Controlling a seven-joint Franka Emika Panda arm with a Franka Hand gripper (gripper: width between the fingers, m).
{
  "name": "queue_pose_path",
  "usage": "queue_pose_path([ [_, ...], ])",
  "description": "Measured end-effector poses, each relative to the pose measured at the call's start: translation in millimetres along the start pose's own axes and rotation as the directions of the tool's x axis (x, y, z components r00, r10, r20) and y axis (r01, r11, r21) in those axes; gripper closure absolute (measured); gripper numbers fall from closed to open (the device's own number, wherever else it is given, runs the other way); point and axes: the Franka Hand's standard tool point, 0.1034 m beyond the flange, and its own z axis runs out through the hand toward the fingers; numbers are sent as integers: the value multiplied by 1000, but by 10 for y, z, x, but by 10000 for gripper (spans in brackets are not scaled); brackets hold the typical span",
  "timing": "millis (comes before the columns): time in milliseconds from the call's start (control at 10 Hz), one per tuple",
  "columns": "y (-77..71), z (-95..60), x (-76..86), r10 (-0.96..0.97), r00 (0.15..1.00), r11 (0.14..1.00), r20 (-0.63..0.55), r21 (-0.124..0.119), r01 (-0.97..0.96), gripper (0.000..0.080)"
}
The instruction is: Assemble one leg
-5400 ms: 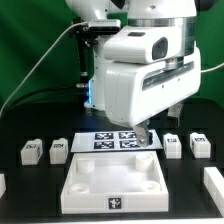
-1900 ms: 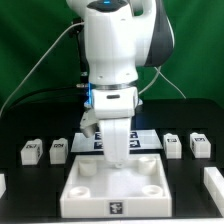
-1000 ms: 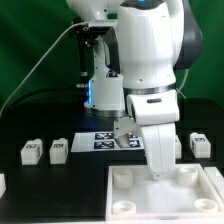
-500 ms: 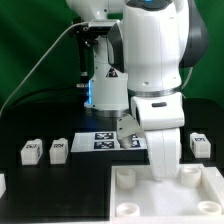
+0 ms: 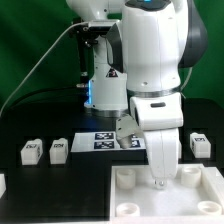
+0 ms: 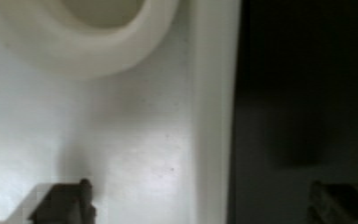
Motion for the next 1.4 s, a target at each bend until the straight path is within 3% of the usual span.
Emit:
queue_pose_path([
  [200,1,0,-4,1,1000,1000,0,0,-1,152],
  [700,2,-4,-6,52,999,999,0,-1,-52,150],
  [900,-32,-223,145,199,980,980,0,-24,-199,150],
  [1100,-46,-433,356,442,897,897,-2,-36,-441,150],
  [1200,-53,-555,524,590,807,806,-19,-47,-590,150],
  [1300,-74,-615,709,697,716,714,-42,-48,-699,150],
  [1400,-106,-583,771,762,643,642,-70,-38,-765,150],
])
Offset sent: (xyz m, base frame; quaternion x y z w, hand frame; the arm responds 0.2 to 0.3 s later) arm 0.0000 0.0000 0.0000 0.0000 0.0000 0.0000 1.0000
